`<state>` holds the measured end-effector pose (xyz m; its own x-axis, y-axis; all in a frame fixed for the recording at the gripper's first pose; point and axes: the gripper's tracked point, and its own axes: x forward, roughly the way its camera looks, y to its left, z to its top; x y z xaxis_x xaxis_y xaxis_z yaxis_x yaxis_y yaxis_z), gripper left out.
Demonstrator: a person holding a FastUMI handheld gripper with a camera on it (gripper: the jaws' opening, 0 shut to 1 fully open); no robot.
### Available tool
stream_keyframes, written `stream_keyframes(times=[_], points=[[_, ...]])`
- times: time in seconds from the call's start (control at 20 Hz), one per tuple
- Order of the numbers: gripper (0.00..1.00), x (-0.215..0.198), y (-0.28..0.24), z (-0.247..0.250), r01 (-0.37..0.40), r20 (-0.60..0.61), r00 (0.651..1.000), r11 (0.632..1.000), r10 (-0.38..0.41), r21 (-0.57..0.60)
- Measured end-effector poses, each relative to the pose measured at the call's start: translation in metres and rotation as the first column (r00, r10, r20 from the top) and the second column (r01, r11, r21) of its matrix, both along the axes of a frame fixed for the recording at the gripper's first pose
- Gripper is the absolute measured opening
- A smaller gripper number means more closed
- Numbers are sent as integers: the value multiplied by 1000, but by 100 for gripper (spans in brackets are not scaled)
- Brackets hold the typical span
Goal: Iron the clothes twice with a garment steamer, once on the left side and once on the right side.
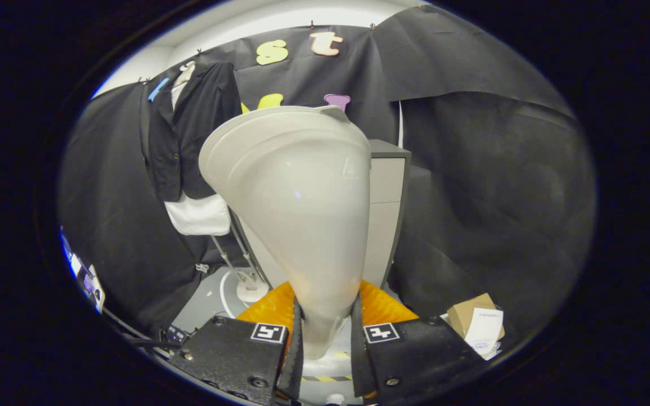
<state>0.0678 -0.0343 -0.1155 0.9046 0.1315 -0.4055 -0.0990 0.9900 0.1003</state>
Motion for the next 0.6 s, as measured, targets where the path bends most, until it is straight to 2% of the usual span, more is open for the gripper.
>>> stream_keyframes(times=[0.6], points=[[37, 9, 0, 3, -16, 18, 1000, 1000, 16, -15]])
